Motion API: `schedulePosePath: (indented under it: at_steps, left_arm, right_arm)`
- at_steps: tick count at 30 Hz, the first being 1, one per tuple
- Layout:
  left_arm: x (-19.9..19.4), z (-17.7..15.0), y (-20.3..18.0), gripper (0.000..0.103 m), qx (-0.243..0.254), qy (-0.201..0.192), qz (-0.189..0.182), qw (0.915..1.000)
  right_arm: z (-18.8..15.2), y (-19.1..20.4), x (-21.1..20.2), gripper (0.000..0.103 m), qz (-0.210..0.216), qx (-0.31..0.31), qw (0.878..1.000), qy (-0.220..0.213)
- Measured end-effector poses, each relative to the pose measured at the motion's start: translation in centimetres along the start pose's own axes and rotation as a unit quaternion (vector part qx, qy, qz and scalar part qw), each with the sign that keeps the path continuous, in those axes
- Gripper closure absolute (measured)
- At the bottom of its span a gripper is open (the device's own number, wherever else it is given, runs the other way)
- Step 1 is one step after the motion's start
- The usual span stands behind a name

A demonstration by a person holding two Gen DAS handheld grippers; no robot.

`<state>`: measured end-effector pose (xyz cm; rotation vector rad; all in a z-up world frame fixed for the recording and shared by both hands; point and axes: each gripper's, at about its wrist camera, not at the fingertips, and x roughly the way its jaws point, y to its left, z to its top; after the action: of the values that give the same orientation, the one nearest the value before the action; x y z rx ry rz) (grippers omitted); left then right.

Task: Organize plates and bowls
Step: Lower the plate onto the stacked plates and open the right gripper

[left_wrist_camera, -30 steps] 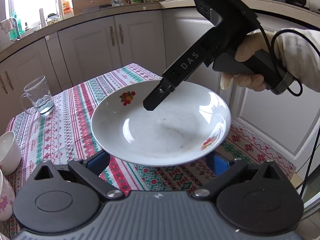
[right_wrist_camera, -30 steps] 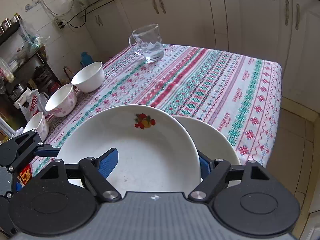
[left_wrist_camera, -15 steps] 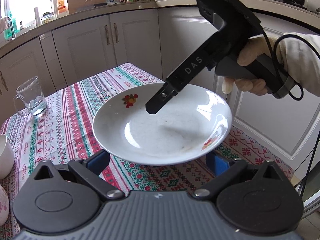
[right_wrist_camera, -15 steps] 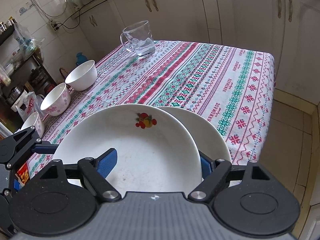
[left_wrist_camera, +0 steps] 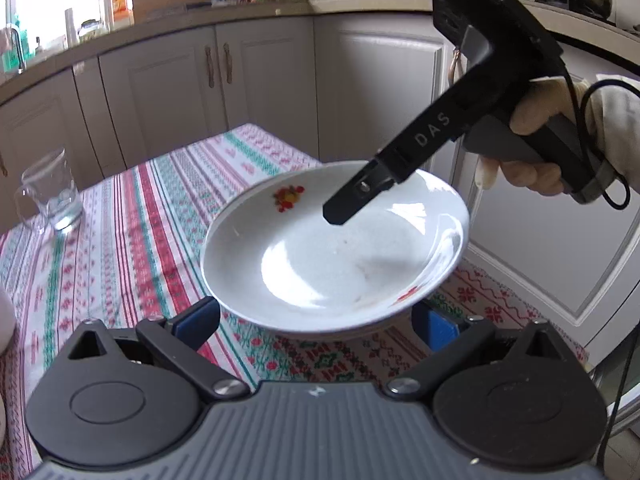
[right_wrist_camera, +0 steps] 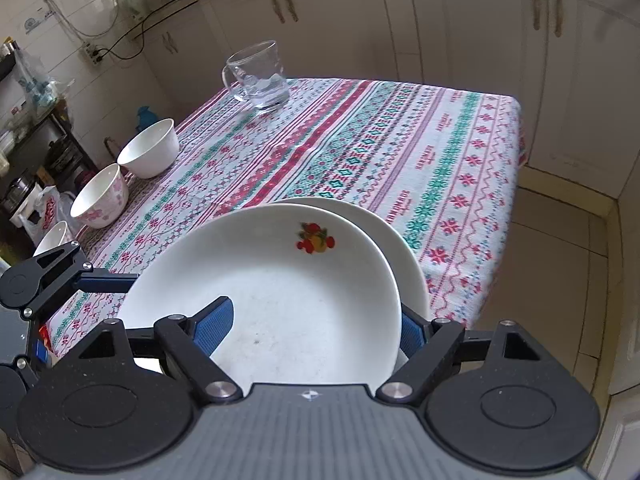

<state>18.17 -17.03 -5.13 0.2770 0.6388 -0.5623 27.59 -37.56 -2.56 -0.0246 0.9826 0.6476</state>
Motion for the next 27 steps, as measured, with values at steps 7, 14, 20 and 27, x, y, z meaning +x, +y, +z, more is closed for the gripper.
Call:
schedulePosePath:
  at_steps: [7,14,20,27]
  left_arm:
    - [0.4,0.1,-0.5,0.002,0.008,-0.002,-0.003,1.0000]
    - [0.7,0.0,-0.2,0.002,0.006,0.001,-0.005,1.0000]
    - [0.5,-0.2,-0.2,0.002,0.010,0.001,0.000,0.9999]
    - [0.6,-0.4,-0.1,0.002,0.013,0.004,0.002,0.9999]
  right_arm:
    - [-0.5,0.3,-1.4,0.013,-0.010,0.001,1.000,-0.008]
    - [-1.0,1.2,-1.9,0.011,-0.026,-0.006,1.000,-0.006]
    - [-1.4,2.0,-2.2,0.008,-0.045,-0.012,0.999,0.001]
    - [-2.3,2.7,-2.1,0.007,-0.070,-0.019,0.997,0.017]
